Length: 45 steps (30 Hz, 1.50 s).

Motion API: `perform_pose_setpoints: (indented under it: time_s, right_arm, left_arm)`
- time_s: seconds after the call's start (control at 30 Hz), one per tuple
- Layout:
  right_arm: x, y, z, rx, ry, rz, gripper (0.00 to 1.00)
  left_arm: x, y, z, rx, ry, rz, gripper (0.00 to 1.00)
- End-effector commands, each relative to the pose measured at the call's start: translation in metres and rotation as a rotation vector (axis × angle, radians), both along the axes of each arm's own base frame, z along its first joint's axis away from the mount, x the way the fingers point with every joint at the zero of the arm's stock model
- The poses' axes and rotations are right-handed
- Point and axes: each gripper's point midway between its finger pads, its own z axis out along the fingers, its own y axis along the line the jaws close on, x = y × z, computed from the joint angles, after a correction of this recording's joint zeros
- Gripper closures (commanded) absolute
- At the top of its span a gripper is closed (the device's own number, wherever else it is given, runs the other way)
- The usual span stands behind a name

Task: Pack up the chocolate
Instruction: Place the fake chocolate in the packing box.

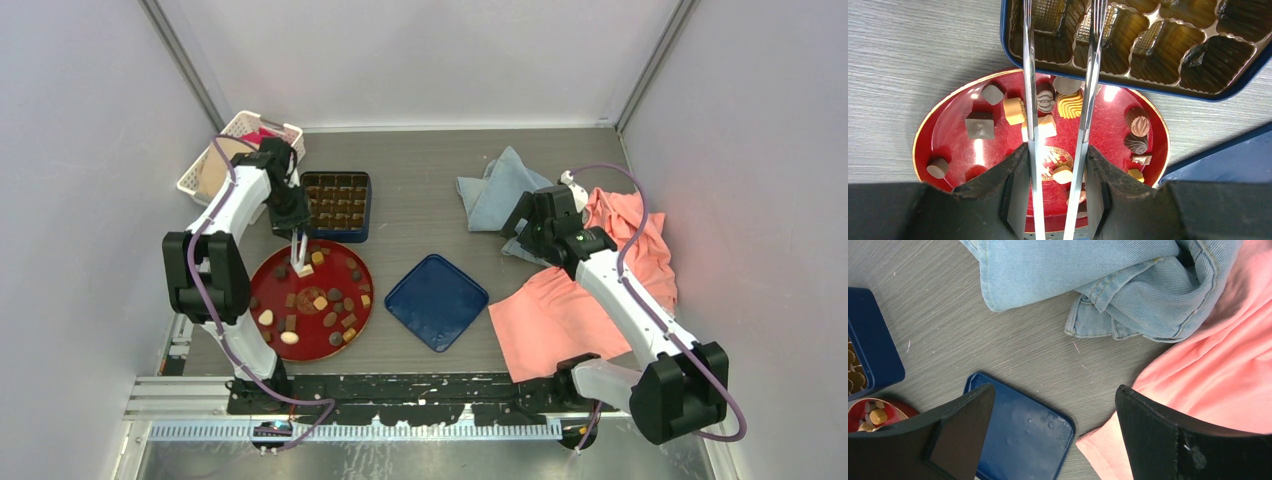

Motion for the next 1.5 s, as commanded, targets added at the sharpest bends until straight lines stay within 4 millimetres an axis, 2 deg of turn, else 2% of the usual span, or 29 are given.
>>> perform_pose_setpoints:
  time_s: [0.0, 0.63, 0.87, 1.13, 1.37, 1.47]
  right_arm:
    - [0.014, 0.003, 0.020, 0.009, -0.071, -0.003, 0.05]
    - [0.014, 0.003, 0.018, 0.009, -0.066, -0.003, 0.05]
    - [0.014, 0.004, 0.017, 0.011, -0.065, -0.001, 0.05]
    - [0.014, 0.003, 0.018, 0.011, -0.067, -0.001, 0.05]
    - [0.014, 0.005, 0.020, 0.018, -0.069, 0.003, 0.04]
    - [0.014, 0.005, 0.021, 0.021, -0.072, 0.004, 0.05]
  left_arm:
    - [0.012, 0.002, 0.017, -0.009, -0.071, -0.005, 0.63]
    - [0.014, 0.000, 0.024, -0.021, -0.089, -0.007, 0.56]
    - [0.013, 0.000, 0.026, -0.019, -0.093, -0.002, 0.57]
    - [0.013, -0.001, 0.040, -0.028, -0.128, 0.005, 0.81]
    - [0.009, -0.006, 0.081, -0.053, -0.217, -0.003, 0.98]
    - [-0.002, -0.014, 0.094, -0.091, -0.241, -0.036, 1.00]
